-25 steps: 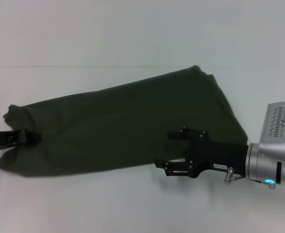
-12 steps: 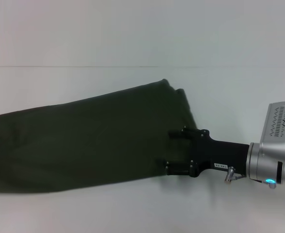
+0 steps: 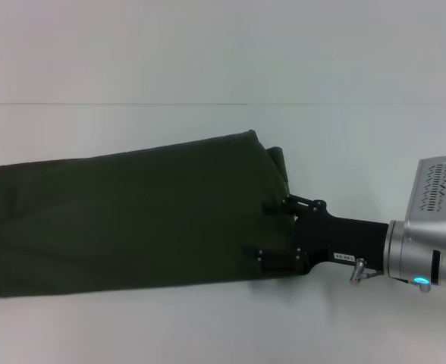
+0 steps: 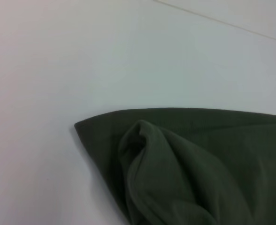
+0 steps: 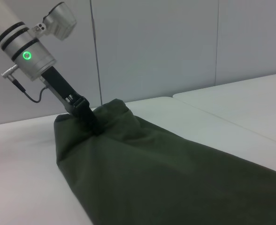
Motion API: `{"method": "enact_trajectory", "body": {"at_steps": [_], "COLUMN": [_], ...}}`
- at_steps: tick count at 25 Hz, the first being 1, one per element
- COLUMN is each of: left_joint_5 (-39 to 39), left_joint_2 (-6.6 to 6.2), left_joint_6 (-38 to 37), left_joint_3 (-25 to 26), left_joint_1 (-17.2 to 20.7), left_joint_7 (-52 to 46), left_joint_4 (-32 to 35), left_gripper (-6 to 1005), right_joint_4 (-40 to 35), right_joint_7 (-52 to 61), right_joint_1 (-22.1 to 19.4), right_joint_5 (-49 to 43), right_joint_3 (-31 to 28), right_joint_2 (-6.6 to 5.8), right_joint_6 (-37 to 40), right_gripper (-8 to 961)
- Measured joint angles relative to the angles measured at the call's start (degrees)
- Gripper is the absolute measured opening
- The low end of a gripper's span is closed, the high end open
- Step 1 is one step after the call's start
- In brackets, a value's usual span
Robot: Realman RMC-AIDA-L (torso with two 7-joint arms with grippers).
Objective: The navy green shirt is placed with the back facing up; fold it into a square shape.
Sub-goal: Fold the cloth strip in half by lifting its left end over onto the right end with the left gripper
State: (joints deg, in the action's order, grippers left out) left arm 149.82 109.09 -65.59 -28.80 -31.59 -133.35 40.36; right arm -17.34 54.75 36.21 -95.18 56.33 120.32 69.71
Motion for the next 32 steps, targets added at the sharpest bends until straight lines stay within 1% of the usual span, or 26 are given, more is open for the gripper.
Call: {"method": "enact_trajectory", "body": {"at_steps": [3,8,11,13,15,16,17,18,19,20,21,23,24,27,30,32], "left_joint_5": [0.07,-0.04,-0.03,0.14,0.19,0.22,0.21,0.21,0.24,0.27,0.26,0.19,0.13,-0.42,-2.28,-5.68], "left_joint_2": [0.65,1.06,1.74,2.03,2.05,2.06,2.06,2.06,2.12,2.72,3.04,4.18,4.63,6.96,9.43,11.23], "left_joint_6": [0.77,0.57,-1.87,-5.66,-8.93,-10.98,-12.33,-12.33,-14.27,-17.96,-19.01,-21.94,-22.82,-25.74,-25.18,-23.09], "left_joint_3": [-0.28,-0.65,-0.66,-1.19,-2.52,-4.53,-5.77,-5.77,-8.8,-13.84,-14.76,-16.01,-15.95,-15.07,-14.18,-13.54], "left_joint_1": [0.33,0.23,-0.43,-1.71,-2.79,-3.6,-4.05,-4.05,-4.95,-6.79,-7.35,-9.38,-10.18,-13.88,-15.34,-15.53], "left_joint_7": [0.01,-0.07,-0.23,-1.4,-3.25,-5.03,-6.32,-6.32,-8.84,-12.92,-13.71,-15.09,-15.36,-16.02,-16.22,-16.09], "left_joint_4": [1.21,2.73,5.97,9.52,12.47,14.73,16.01,16.01,18.55,22.71,23.51,25.45,25.69,24.76,22.08,18.72], "left_gripper": [102,103,103,103,103,103,103,103,103,103,102,102,101,103,113,119], "right_joint_4": [-0.06,-0.06,-0.06,-0.05,-0.02,-0.02,-0.02,-0.02,-0.03,-0.03,-0.03,0.13,0.21,0.39,0.48,0.77], "right_joint_7": [0.01,0.07,0.09,0.05,0.02,0.01,0.0,-0.02,-0.11,-0.27,-0.43,-0.75,-0.89,-1.24,-1.61,-2.19], "right_joint_1": [0.01,0.13,0.21,0.28,0.32,0.34,0.35,0.36,0.36,0.36,0.37,0.46,0.5,0.52,0.53,0.53], "right_joint_5": [0.0,0.0,0.0,0.0,-0.01,0.0,0.0,-0.01,-0.01,-0.01,0.02,0.26,0.41,0.62,0.92,1.36], "right_joint_3": [0.01,0.0,0.0,0.01,0.01,0.01,0.0,0.01,0.0,0.0,0.0,0.01,0.0,0.0,0.01,0.06], "right_joint_2": [0.0,0.0,0.0,0.0,0.0,0.0,0.0,0.0,0.0,0.0,0.0,0.0,0.0,0.06,0.07,0.09], "right_joint_6": [-0.09,-0.11,-0.12,-0.12,-0.14,-0.15,-0.17,-0.2,-0.21,-0.21,-0.23,-0.26,-0.29,-0.33,-0.66,-0.77], "right_gripper": [925,925,925,925,925,925,925,925,925,925,925,925,925,925,925,925]}}
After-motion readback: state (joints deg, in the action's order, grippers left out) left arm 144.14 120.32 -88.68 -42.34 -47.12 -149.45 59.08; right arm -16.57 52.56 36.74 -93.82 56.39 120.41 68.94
